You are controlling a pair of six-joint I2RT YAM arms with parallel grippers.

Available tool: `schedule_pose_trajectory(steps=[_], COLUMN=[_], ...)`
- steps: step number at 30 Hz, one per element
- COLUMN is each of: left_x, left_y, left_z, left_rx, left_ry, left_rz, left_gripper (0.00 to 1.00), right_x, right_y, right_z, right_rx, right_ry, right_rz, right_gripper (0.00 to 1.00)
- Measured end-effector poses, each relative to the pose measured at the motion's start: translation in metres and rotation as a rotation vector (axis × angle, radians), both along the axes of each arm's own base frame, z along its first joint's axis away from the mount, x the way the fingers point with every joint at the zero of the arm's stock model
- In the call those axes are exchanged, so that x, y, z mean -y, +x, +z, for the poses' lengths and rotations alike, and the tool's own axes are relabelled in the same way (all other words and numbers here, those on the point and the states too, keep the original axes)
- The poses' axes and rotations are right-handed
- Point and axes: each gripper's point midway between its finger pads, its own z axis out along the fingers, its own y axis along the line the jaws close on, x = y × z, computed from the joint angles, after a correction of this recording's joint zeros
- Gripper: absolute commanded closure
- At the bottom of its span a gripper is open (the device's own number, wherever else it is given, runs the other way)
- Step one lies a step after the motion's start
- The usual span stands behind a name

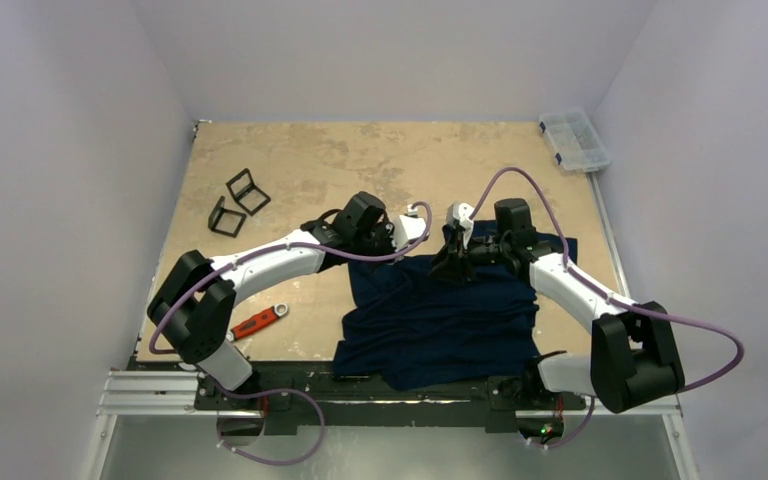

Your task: Remove the brooch from the garment

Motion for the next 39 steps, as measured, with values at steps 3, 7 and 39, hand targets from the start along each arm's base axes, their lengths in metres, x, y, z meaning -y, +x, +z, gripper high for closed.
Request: schedule_pose_trajectory(steps=[3,7,39], left_x=[-0.003,-0.005,-0.038], left_y=[0.002,0.004,0.001], left_z=[-0.001,-0.002,0.051], left_rx=[0.003,0.006,-0.411], left_ry=[0.012,0.021,-0.330], left_rz=[0.015,0.041,0.233], left_gripper=[1.00,1.00,1.00], right_x=[0.000,0.001,-0.009], right_y=[0.000,0.000,0.021], right_z=[0.000,0.000,0.052], right_rx=[0.002,0.005,0.011], right_ry=[-0.001,-0.002,0.071], right_rz=[0.001,0.002,-0.052], right_gripper=[0.59,0.59,0.34])
